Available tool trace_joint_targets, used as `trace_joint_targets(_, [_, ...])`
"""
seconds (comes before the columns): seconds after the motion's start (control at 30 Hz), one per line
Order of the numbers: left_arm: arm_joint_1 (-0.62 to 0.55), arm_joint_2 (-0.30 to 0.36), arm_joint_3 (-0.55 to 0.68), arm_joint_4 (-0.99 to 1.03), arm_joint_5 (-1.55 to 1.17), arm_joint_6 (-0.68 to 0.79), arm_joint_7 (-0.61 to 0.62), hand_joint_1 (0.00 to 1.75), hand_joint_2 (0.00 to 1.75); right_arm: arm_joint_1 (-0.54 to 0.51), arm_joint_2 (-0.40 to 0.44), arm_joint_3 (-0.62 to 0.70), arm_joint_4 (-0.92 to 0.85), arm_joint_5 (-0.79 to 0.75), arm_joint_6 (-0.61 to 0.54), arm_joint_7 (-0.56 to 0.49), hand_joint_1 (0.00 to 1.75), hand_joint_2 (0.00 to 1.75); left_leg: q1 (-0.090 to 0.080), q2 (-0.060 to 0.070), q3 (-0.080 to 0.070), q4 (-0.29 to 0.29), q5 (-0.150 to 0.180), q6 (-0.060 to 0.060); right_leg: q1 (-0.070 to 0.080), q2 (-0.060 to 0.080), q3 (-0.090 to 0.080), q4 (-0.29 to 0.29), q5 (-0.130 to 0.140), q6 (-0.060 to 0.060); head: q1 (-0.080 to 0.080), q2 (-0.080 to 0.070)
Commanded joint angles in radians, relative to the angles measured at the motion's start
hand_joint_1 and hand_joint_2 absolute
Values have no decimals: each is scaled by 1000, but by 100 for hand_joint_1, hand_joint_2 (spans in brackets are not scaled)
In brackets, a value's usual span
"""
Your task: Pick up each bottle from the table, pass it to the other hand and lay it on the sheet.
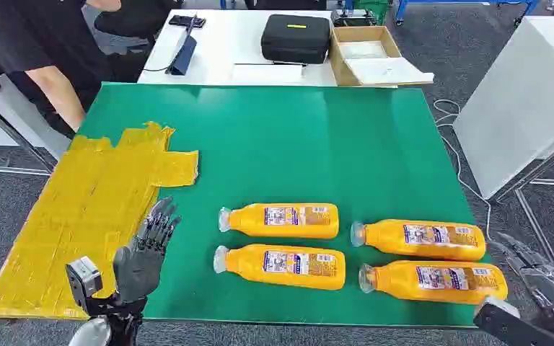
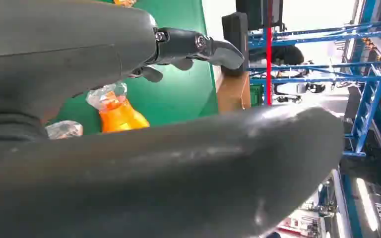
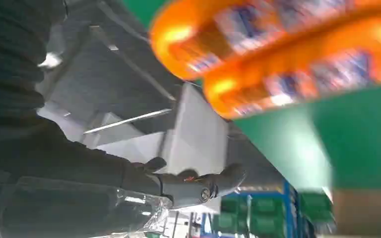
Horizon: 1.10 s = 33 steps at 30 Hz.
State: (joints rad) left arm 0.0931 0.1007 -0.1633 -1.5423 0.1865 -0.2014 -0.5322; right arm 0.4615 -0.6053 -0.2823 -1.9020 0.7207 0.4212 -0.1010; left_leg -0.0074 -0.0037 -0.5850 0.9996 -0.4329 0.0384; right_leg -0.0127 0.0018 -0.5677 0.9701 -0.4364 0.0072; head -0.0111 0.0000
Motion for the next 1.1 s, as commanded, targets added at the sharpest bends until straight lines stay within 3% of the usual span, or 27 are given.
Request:
trace_joint_targets(0.03, [63, 22, 8, -5, 12, 27, 1, 0, 0, -112, -21, 263, 186, 83, -18, 69, 0, 175, 2, 6, 4, -2, -1, -3, 2, 5, 4, -4, 1, -1, 0, 0])
trace_joint_targets(0.2, [103, 19, 32, -39, 11, 42, -1, 0, 0, -323, 55, 412, 370, 159, -44, 77, 0, 175, 3, 10, 5, -3, -1, -3, 3, 10, 4, -5, 3, -2, 0, 0])
trace_joint_targets(0.63, [61, 10, 38, -16, 7, 26, 11, 0, 0, -407, 130, 431, 455, 208, -37, 88, 0, 175, 3, 4, 4, -1, 1, -3, 4, 3, 3, -2, 1, -1, -1, 0])
trace_joint_targets(1.1, [44, 16, 43, 12, 6, 11, 11, 0, 0, -341, 117, 426, 439, 200, -13, 97, 0, 175, 2, 2, 3, -1, 1, -2, 3, 1, 2, -1, 0, -1, 0, 0])
